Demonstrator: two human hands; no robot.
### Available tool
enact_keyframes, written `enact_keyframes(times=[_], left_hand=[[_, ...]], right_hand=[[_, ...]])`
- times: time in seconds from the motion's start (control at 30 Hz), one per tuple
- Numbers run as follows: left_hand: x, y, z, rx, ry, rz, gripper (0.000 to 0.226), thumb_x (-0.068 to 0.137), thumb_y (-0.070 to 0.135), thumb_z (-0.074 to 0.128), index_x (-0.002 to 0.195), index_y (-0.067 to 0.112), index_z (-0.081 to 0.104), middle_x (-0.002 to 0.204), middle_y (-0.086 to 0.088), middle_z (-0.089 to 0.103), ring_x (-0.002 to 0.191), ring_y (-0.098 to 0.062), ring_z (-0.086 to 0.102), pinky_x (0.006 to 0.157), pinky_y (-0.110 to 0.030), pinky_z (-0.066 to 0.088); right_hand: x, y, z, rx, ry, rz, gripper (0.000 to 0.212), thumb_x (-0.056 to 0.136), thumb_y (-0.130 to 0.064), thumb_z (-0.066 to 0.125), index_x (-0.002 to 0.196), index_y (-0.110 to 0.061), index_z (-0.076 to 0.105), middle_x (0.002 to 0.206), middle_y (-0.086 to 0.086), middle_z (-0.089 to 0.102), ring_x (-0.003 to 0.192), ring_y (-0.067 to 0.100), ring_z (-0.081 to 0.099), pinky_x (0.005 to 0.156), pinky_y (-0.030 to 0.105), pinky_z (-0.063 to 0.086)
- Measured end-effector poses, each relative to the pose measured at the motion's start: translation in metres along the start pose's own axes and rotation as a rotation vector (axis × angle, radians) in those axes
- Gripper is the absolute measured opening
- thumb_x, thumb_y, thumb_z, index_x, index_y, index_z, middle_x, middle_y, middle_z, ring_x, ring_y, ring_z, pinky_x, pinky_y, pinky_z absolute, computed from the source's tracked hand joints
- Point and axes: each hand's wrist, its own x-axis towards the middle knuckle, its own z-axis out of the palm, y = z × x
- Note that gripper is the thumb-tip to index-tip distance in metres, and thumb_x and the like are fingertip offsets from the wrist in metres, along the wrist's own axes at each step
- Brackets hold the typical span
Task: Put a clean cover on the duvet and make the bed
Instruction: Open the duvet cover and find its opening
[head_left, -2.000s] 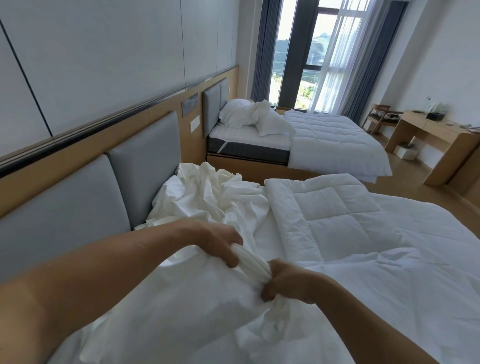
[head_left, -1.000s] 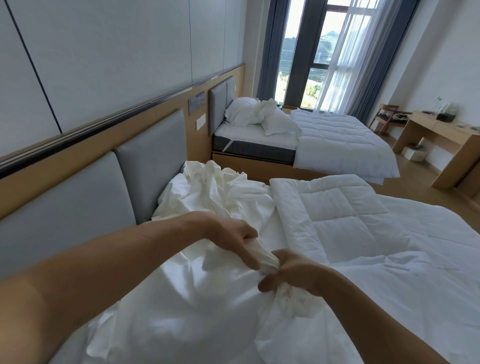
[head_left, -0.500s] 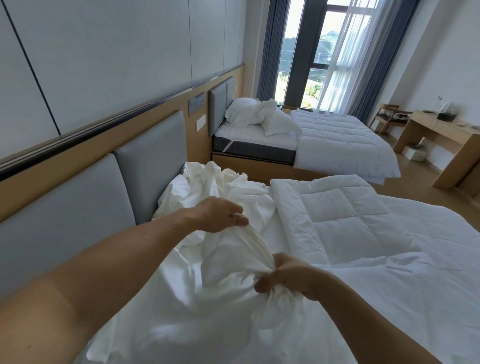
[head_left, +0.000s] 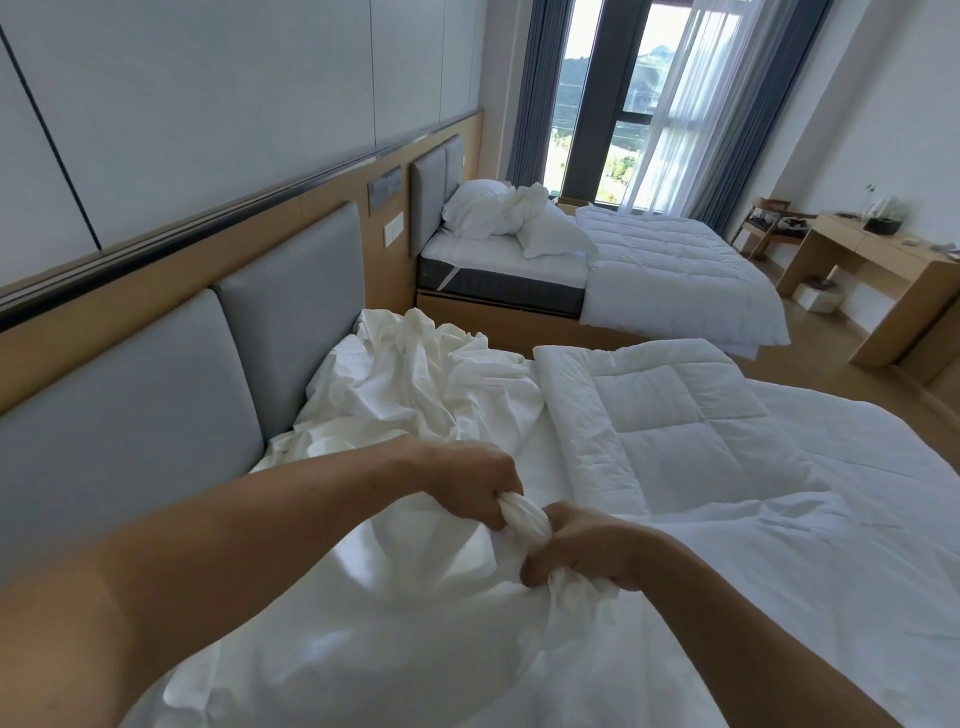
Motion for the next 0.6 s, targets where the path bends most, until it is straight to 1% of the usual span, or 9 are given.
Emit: enact_keyframes(times=[0.07, 0.13, 0.17, 0.23, 0.3, 0.4, 0.47, 0.53, 0.6], left_hand=[[0.006, -0.001, -0.003, -0.072, -0.012, 0.021, 0.008, 0.077, 0.021, 0.066, 0.085, 0.021, 0.065, 0.091, -0.001, 0.066, 0.081, -0.021, 0.061, 0.075, -0.034, 0.051], [0.008, 0.001, -0.002, -0.291, -0.092, -0.057, 0.023, 0.072, 0.017, 0.063, 0.095, 0.016, 0.067, 0.100, -0.004, 0.067, 0.086, -0.021, 0.062, 0.076, -0.033, 0.051], [0.006, 0.003, -0.002, -0.432, -0.142, -0.115, 0.029, 0.069, 0.014, 0.061, 0.098, 0.012, 0.068, 0.095, -0.005, 0.066, 0.084, -0.021, 0.061, 0.074, -0.032, 0.050], [0.002, 0.003, 0.003, -0.709, -0.211, -0.209, 0.029, 0.060, 0.011, 0.058, 0.087, 0.010, 0.066, 0.082, -0.006, 0.064, 0.077, -0.023, 0.061, 0.068, -0.031, 0.052], [-0.003, 0.004, 0.005, -0.857, -0.247, -0.264, 0.027, 0.057, 0.010, 0.057, 0.084, 0.012, 0.063, 0.079, -0.005, 0.065, 0.075, -0.024, 0.062, 0.065, -0.030, 0.054], [-0.004, 0.004, -0.001, -0.836, -0.271, -0.235, 0.032, 0.072, 0.016, 0.071, 0.103, 0.013, 0.065, 0.092, -0.006, 0.070, 0.083, -0.023, 0.068, 0.074, -0.033, 0.057], [-0.002, 0.004, -0.010, -0.594, -0.244, -0.189, 0.039, 0.077, 0.024, 0.081, 0.113, 0.016, 0.066, 0.100, -0.002, 0.073, 0.092, -0.021, 0.071, 0.083, -0.036, 0.059], [0.002, 0.008, -0.017, -0.367, -0.153, -0.141, 0.035, 0.074, 0.031, 0.084, 0.105, 0.025, 0.068, 0.098, 0.003, 0.074, 0.092, -0.016, 0.071, 0.086, -0.037, 0.059], [0.005, 0.013, -0.023, -0.391, -0.059, -0.110, 0.020, 0.078, 0.030, 0.081, 0.093, 0.029, 0.068, 0.090, 0.006, 0.072, 0.084, -0.013, 0.069, 0.083, -0.036, 0.059]], right_hand=[[-0.003, 0.001, -0.005, 0.025, -0.022, 0.003, 0.029, 0.070, -0.006, 0.077, 0.099, -0.007, 0.071, 0.087, 0.009, 0.072, 0.084, 0.026, 0.070, 0.082, 0.041, 0.059], [-0.007, 0.002, -0.012, 0.107, -0.023, -0.034, 0.021, 0.078, 0.003, 0.071, 0.096, -0.007, 0.071, 0.082, 0.008, 0.072, 0.078, 0.023, 0.070, 0.075, 0.037, 0.059], [-0.008, 0.004, -0.016, 0.167, -0.025, -0.066, 0.023, 0.079, 0.007, 0.068, 0.098, -0.005, 0.071, 0.084, 0.009, 0.072, 0.078, 0.023, 0.070, 0.073, 0.036, 0.058], [-0.010, 0.011, -0.020, 0.280, -0.042, -0.110, 0.028, 0.079, 0.010, 0.065, 0.104, -0.001, 0.070, 0.092, 0.015, 0.072, 0.083, 0.027, 0.070, 0.073, 0.036, 0.058], [-0.010, 0.017, -0.023, 0.360, -0.055, -0.125, 0.033, 0.078, 0.005, 0.066, 0.110, 0.003, 0.069, 0.103, 0.021, 0.070, 0.092, 0.032, 0.069, 0.078, 0.040, 0.059], [-0.010, 0.025, -0.024, 0.400, -0.054, -0.115, 0.040, 0.076, -0.008, 0.073, 0.113, 0.003, 0.068, 0.109, 0.022, 0.069, 0.098, 0.035, 0.068, 0.086, 0.044, 0.057], [-0.010, 0.027, -0.022, 0.378, -0.073, -0.094, 0.051, 0.073, -0.018, 0.082, 0.117, 0.003, 0.066, 0.110, 0.020, 0.069, 0.100, 0.035, 0.067, 0.088, 0.044, 0.056], [-0.010, 0.028, -0.018, 0.380, -0.094, -0.082, 0.067, 0.064, -0.028, 0.091, 0.118, 0.003, 0.065, 0.111, 0.020, 0.070, 0.101, 0.034, 0.068, 0.086, 0.042, 0.057], [-0.009, 0.029, -0.015, 0.425, -0.062, -0.108, 0.067, 0.060, -0.029, 0.093, 0.115, 0.000, 0.067, 0.109, 0.018, 0.071, 0.100, 0.033, 0.069, 0.085, 0.043, 0.057]])
